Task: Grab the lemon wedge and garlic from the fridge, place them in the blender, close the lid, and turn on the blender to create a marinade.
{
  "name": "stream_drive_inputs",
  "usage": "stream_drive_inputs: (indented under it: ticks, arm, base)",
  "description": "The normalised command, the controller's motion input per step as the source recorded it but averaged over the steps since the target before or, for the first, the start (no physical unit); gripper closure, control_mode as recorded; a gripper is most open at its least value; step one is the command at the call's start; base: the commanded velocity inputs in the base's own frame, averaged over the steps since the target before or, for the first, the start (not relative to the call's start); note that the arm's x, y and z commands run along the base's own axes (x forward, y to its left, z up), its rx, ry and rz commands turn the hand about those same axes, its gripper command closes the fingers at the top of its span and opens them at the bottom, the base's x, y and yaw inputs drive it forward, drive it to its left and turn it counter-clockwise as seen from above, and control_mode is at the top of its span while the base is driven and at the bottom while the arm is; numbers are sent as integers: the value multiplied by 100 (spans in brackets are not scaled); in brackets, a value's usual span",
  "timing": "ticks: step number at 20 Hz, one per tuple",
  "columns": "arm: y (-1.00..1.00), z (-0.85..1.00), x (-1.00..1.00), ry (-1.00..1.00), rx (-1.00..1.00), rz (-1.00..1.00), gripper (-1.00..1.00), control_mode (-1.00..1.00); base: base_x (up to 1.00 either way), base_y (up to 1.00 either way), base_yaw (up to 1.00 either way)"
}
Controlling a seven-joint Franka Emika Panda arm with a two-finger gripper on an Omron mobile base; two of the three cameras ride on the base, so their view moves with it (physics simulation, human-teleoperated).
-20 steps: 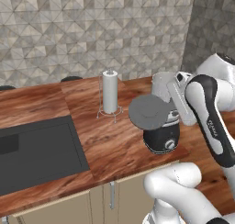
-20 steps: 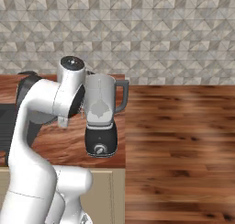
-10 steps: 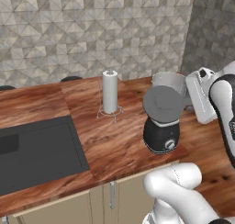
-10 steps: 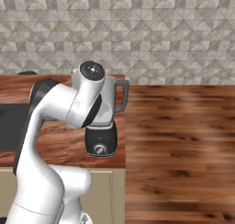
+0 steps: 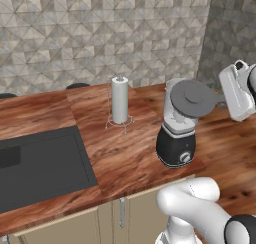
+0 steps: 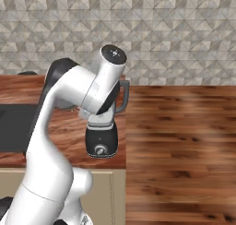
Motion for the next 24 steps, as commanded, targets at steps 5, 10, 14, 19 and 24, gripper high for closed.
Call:
stream_drive_inputs:
  ticks: [5,10,14,19,24]
  arm:
    - [-43,2,7,0,3,-11,100,-100]
    - [-27,5,18,3,4,-9,100,-100]
    - [-3,16,30,8,5,-7,100,-100]
    - [0,10,38,11,2,-7,100,-100]
    - [0,4,39,10,2,-5,100,-100]
  base:
    - [0,0,0]
    - [0,0,0]
    - [0,0,0]
    - [0,0,0]
    - [0,0,0]
